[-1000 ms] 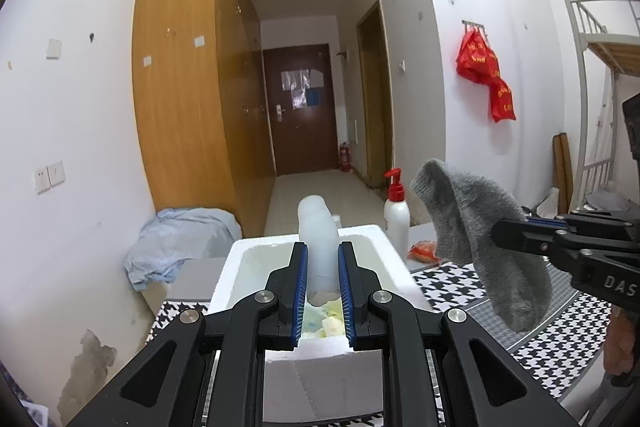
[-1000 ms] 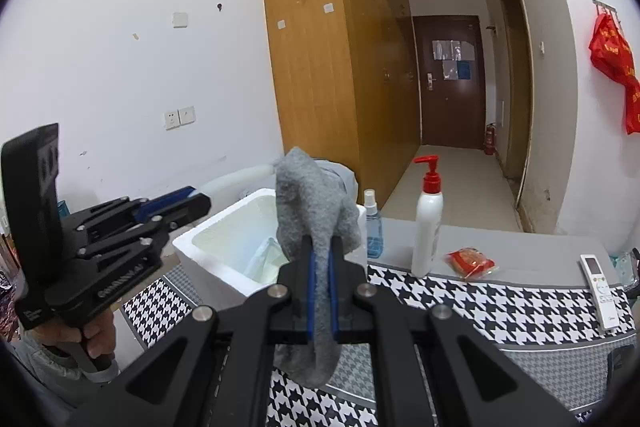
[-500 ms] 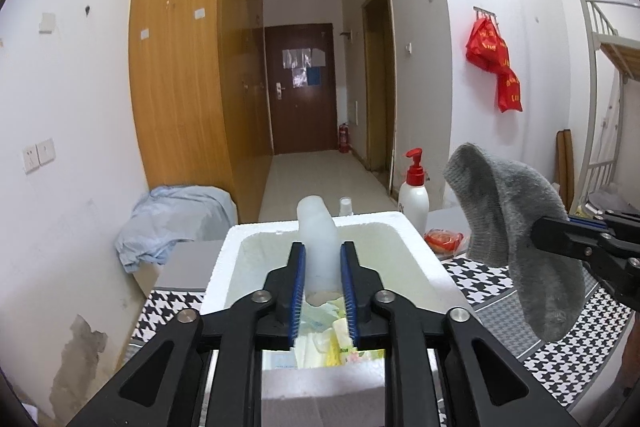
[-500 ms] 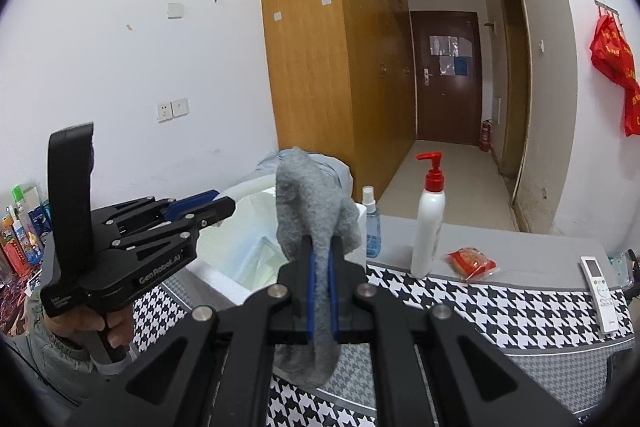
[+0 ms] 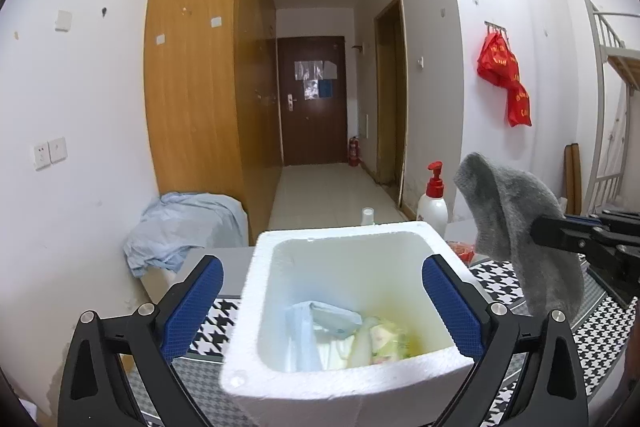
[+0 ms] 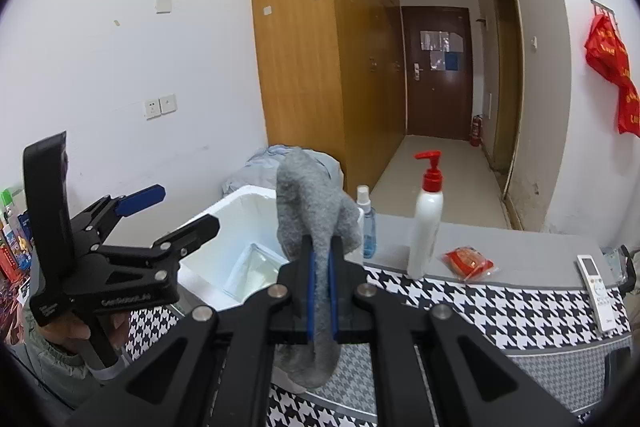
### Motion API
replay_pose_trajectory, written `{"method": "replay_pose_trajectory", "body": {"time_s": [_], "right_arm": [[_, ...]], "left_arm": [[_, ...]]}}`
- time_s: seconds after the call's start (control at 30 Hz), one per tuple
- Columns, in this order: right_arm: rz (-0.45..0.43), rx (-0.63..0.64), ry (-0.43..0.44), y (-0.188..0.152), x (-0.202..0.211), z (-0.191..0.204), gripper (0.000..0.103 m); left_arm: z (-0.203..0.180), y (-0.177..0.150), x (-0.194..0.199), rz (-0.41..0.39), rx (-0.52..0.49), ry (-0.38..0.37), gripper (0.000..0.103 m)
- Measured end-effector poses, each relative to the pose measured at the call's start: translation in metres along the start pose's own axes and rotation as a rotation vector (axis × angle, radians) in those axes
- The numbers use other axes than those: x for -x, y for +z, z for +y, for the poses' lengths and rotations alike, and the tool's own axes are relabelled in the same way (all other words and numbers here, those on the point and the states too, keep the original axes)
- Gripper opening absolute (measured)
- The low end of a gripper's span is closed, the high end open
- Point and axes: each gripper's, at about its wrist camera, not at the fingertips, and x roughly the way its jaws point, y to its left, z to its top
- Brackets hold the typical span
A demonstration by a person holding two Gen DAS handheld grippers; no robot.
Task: Organize soft objects
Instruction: 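Carry the grey sock in the right gripper over the foam box, then open the right gripper to drop the grey sock into the foam box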
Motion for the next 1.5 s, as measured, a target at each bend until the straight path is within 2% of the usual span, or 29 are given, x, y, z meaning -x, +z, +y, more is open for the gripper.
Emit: {"method": "replay_pose_trajectory", "body": {"time_s": [0.5, 0.97, 1.0, 1.03, 1.07, 1.13, 1.23, 1.37, 1.5], "right_arm": [[0.015, 0.041, 0.023, 0.02, -0.025, 0.022, 0.008], [0.072, 0.058, 0.042, 0.027, -0.058, 0.041, 0.01], [0.084, 0.061, 0.035, 0.026, -0.062, 0.043, 0.013], [0.091, 0.058, 0.035, 0.026, -0.065, 0.043, 0.023], [0.096, 0.055, 0.037, 0.026, -0.067, 0.043, 0.04], [0.106, 0.048, 0.028, 0.025, -0.071, 0.045, 0.056], [0.112, 0.055, 0.026, 0.022, -0.07, 0.047, 0.063], [0.107, 0.059, 0.025, 0.02, -0.067, 0.049, 0.081], [0.11, 0.052, 0.026, 0.018, -0.064, 0.049, 0.093]], "left_arm": [[0.033, -0.012, 0.027, -0.008, 0.026, 0.06, 0.102], [0.05, -0.018, 0.036, -0.013, 0.049, 0.073, 0.102], [0.053, -0.018, 0.036, -0.014, 0.059, 0.073, 0.102], [0.055, -0.018, 0.035, -0.013, 0.068, 0.07, 0.102], [0.056, -0.018, 0.035, -0.012, 0.073, 0.066, 0.102], [0.056, -0.02, 0.035, -0.008, 0.071, 0.062, 0.102], [0.058, -0.023, 0.035, -0.004, 0.068, 0.064, 0.102], [0.057, -0.024, 0.036, 0.001, 0.067, 0.064, 0.102], [0.055, -0.023, 0.038, -0.002, 0.063, 0.061, 0.102]]}}
